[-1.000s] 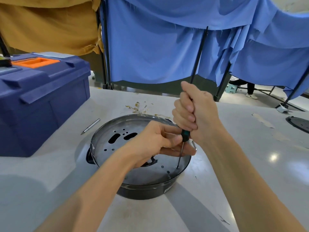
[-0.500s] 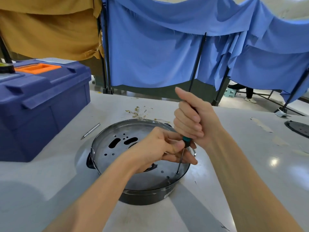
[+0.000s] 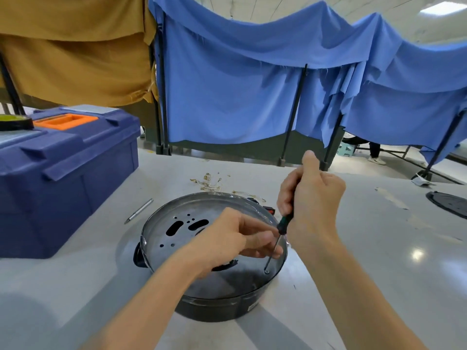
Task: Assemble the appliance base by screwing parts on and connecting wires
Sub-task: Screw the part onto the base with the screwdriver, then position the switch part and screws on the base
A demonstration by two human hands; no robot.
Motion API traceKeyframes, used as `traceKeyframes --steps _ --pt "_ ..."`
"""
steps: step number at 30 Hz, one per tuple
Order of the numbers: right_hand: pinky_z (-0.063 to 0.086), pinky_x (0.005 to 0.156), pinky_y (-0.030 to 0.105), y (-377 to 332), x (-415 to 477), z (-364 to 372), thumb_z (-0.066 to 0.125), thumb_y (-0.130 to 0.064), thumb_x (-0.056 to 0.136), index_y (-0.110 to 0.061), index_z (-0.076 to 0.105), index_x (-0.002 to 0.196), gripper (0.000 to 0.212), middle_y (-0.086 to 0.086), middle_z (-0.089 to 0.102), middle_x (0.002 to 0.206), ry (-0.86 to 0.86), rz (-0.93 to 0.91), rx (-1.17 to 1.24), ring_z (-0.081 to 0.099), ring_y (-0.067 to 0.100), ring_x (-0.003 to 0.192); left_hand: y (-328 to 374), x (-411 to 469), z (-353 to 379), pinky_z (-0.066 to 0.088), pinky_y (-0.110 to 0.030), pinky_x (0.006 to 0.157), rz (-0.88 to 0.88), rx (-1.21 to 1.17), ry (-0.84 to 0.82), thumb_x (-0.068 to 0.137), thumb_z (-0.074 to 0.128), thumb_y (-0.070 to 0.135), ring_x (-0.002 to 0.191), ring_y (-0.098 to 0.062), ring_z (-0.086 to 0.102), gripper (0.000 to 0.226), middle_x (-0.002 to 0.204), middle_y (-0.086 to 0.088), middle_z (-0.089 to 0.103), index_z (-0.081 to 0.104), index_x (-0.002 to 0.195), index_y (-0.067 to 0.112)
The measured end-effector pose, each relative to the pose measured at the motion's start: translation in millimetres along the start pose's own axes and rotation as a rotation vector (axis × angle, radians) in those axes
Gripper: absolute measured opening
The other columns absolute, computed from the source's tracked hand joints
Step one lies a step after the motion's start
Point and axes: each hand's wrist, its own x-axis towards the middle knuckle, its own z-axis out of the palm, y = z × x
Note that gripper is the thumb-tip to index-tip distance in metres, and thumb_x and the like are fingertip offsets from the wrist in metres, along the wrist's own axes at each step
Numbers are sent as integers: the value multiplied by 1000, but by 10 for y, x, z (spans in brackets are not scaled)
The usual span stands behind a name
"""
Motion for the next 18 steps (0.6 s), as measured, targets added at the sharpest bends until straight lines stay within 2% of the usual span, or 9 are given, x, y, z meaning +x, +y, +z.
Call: traceKeyframes --steps 2,3,5,7,10,11,13,15,18 --pt "24 37 21 -149 198 -155 44 -28 101 -18 43 33 69 3 38 37 41 49 120 29 18 28 -26 -26 -31 55 -35 93 15 213 42 91 67 18 91 -15 72 14 90 3 77 77 101 23" --pt "24 36 20 -211 294 -250 46 -28 99 -18 44 34 67 3 37 37 46 48 99 28 18 28 -42 -39 -39 55 -34 91 22 313 51 89 70 21 89 -12 71 13 88 8 76 77 98 26" --pt "23 35 18 -261 428 -415 53 -29 96 -17 45 34 63 4 38 38 -11 75 -54 27 17 28 -62 -67 -26 54 -28 83 36 444 43 85 74 24 80 -2 66 10 80 20 71 77 91 31" --pt "23 34 17 -207 485 -530 61 -30 94 -14 49 34 63 5 41 40 -119 138 -258 27 16 27 -65 -83 21 50 -29 81 36 604 39 84 75 28 78 2 59 10 81 24 65 77 92 33" --pt "24 35 17 -60 481 -584 63 -34 94 -9 60 43 57 10 53 44 -328 197 -566 28 16 27 -59 -82 73 47 -32 92 29 861 7 88 71 25 94 1 53 20 104 21 60 75 107 30" --pt "25 35 17 -6 467 -584 63 -37 93 -7 64 51 52 11 58 46 -405 223 -675 29 16 28 -43 -87 86 46 -31 93 28 922 -8 89 69 24 96 1 50 22 109 19 58 74 110 30" --pt "25 36 18 104 410 -556 66 -39 90 3 67 82 43 13 64 51 -545 301 -866 28 16 30 -14 -99 97 44 -31 93 33 986 -24 92 66 23 101 1 47 23 114 18 55 73 112 31" --pt "24 36 18 216 351 -525 68 -34 87 2 56 111 45 10 61 48 -646 389 -987 27 15 32 -5 -116 103 43 -30 94 37 991 -25 93 63 23 106 2 46 24 115 18 54 72 114 31" --pt "23 37 17 324 303 -493 63 -15 86 2 49 124 44 7 50 47 -734 465 -1092 26 15 34 -15 -144 110 41 -29 95 41 971 -7 93 63 24 106 4 44 25 116 19 54 71 114 34"
